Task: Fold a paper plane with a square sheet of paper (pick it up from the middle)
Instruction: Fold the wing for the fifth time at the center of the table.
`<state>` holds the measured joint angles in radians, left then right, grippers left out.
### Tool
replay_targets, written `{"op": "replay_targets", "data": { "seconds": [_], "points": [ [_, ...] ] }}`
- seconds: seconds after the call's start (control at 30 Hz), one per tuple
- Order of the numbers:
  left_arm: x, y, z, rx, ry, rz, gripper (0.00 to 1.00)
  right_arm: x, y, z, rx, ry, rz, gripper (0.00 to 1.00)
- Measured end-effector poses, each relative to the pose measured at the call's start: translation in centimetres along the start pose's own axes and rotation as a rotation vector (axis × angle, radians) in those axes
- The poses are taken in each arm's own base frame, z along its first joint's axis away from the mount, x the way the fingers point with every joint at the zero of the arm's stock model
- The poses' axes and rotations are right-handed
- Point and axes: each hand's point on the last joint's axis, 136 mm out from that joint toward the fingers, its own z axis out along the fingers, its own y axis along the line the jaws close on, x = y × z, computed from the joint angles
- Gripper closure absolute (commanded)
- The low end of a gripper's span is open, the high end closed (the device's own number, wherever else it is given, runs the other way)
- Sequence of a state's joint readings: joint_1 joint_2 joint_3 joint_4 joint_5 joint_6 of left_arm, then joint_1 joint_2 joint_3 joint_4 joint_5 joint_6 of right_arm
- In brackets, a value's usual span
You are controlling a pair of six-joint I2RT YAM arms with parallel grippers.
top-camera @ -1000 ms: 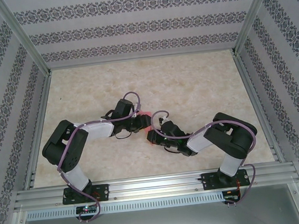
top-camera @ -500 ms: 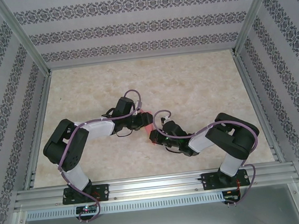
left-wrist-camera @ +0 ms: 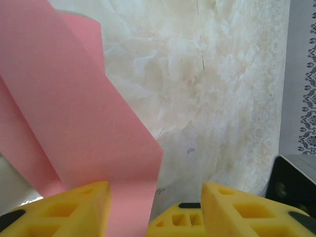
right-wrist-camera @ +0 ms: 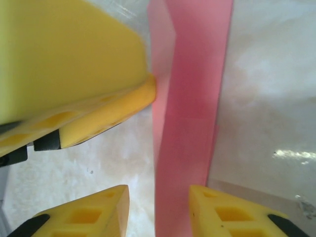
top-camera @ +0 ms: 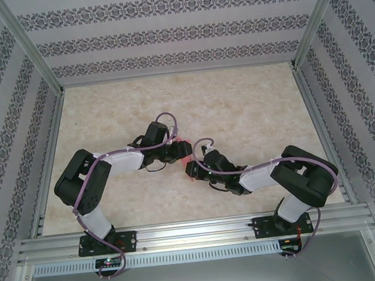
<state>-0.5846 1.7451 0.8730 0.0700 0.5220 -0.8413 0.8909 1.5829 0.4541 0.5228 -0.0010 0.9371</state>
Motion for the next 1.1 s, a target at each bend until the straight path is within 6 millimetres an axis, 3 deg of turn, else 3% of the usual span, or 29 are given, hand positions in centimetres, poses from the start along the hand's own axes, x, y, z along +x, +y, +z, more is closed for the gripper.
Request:
{"op": "replay_targets", "data": {
  "seconds": [0.23,0.43,0.6,0.83,1.1],
  "points": [
    [-0.1,0.1,0.0,-0.005,-0.005,-0.001,0.48,0.4,1.4,0.1,0.139,-0.053,-0.302,0.56],
    [-0.1,0.0,0.0,-0.004,-0.006,-0.001,0.48,-0.7,1.0,0.6,0.255,-0.086,-0.433,0.56],
    [-0.1,0.1,0.0,-0.005,-0.006,-0.001,0.48,-0.2,0.3,1.5,0.311,-0.066,-0.496,0.56],
    [-0.1,0.2,0.0,-0.010,-0.005,-0.007,0.48,-0.1,-0.2,1.7,0.339,-0.071,-0.516,0.66],
    [-0.1,0.2,0.0,-0.010,-0.005,-0.007,0.47,-0.3,-0.3,1.6,0.350,-0.083,-0.511,0.83]
  ]
}}
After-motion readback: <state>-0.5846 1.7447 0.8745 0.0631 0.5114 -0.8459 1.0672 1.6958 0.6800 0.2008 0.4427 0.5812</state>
